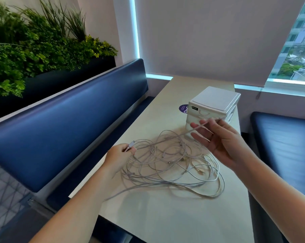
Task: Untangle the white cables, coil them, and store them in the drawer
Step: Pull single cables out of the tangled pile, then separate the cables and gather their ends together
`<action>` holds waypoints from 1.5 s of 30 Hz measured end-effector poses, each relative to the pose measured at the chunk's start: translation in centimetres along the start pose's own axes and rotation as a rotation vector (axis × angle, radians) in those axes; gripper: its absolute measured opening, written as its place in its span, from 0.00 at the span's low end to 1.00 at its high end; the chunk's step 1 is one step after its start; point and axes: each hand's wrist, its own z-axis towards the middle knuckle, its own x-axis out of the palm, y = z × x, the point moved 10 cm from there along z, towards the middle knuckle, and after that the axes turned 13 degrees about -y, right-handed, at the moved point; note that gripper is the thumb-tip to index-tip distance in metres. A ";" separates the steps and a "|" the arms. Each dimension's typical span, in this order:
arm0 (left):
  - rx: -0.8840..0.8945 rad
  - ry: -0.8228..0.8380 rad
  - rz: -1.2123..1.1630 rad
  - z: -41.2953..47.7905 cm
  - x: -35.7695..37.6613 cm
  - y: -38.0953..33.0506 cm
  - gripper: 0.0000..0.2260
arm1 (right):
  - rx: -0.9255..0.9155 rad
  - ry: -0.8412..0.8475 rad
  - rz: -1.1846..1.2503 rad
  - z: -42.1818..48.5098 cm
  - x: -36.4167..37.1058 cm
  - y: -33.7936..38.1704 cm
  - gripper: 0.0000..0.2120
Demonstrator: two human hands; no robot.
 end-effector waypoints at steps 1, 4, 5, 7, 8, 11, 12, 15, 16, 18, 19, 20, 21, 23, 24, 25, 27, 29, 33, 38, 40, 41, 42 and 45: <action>-0.009 -0.001 -0.017 -0.1 0.2 0.0 0.10 | -0.004 -0.002 -0.012 0.3 0.3 -0.3 0.03; -0.029 -0.014 -0.112 0.1 0.6 -0.2 0.06 | -0.033 -0.015 -0.118 1.4 1.1 -1.2 0.03; -0.045 -0.005 -0.151 0.2 0.9 -0.3 0.05 | -0.045 -0.025 -0.159 1.8 1.1 -1.5 0.03; -0.067 0.024 -0.217 0.4 1.6 -0.8 0.04 | -0.068 -0.045 -0.230 2.4 1.3 -2.1 0.05; -0.065 0.030 -0.240 0.7 1.9 -1.2 0.06 | -0.073 -0.048 -0.254 2.8 1.4 -2.6 0.06; -0.054 -0.002 -0.302 1.6 2.7 -2.5 0.11 | -0.056 -0.041 -0.325 3.7 2.0 -4.7 0.08; -0.061 -0.002 -0.324 1.9 3.1 -2.8 0.11 | -0.042 -0.046 -0.349 4.0 2.2 -5.5 0.08; -0.138 0.077 -0.420 2.8 5.0 -3.8 0.14 | 0.011 -0.058 -0.372 5.1 2.8 -8.0 0.09; -0.166 0.109 -0.463 3.0 5.7 -4.2 0.15 | 0.018 -0.061 -0.369 5.5 3.2 -8.6 0.10; -0.207 0.158 -0.557 3.4 6.9 -5.3 0.15 | 0.014 -0.068 -0.385 6.4 3.9 -9.5 0.11; -0.218 0.180 -0.608 3.7 7.4 -6.0 0.15 | 0.008 -0.069 -0.397 6.9 4.2 -9.9 0.11; -0.226 0.203 -0.660 3.9 7.9 -6.7 0.15 | 0.005 -0.068 -0.404 7.4 4.5 -10.2 0.10; -0.234 0.229 -0.709 4.0 8.3 -7.4 0.15 | 0.001 -0.067 -0.410 7.8 4.8 -10.5 0.09; -0.255 0.284 -0.790 4.1 9.0 -8.5 0.16 | -0.014 -0.065 -0.438 8.5 5.4 -10.7 0.09; -0.258 0.305 -0.812 4.1 9.2 -8.9 0.16 | -0.025 -0.066 -0.458 8.7 5.7 -10.7 0.08; -0.253 0.320 -0.818 4.1 9.3 -9.3 0.16 | -0.033 -0.073 -0.470 8.9 5.9 -10.6 0.08; -0.224 0.327 -0.789 4.1 9.3 -10.0 0.15 | -0.056 -0.089 -0.478 9.2 6.2 -10.5 0.06; -0.208 0.285 -0.771 4.2 9.1 -10.1 0.12 | -0.082 -0.090 -0.472 9.2 6.3 -10.2 0.05; -0.220 0.258 -0.784 3.2 8.9 -10.0 0.11 | -0.115 -0.104 -0.579 8.5 5.5 -10.2 0.05; -0.171 0.243 -0.818 2.6 8.2 -11.2 0.11 | -0.100 0.016 -0.837 6.7 4.2 -11.3 0.10; -0.183 0.267 -0.908 2.1 8.2 -12.0 0.11 | -0.125 0.034 -0.873 6.1 3.6 -11.0 0.12; -0.203 0.276 -0.961 1.8 8.2 -12.3 0.11 | -0.147 0.041 -0.907 5.9 3.5 -10.9 0.12; -0.222 0.280 -1.003 1.5 8.2 -12.7 0.11 | -0.162 0.047 -0.934 5.7 3.3 -10.8 0.13; -0.243 0.274 -1.023 1.1 8.2 -13.0 0.11 | -0.127 0.068 -0.923 5.5 3.2 -11.0 0.15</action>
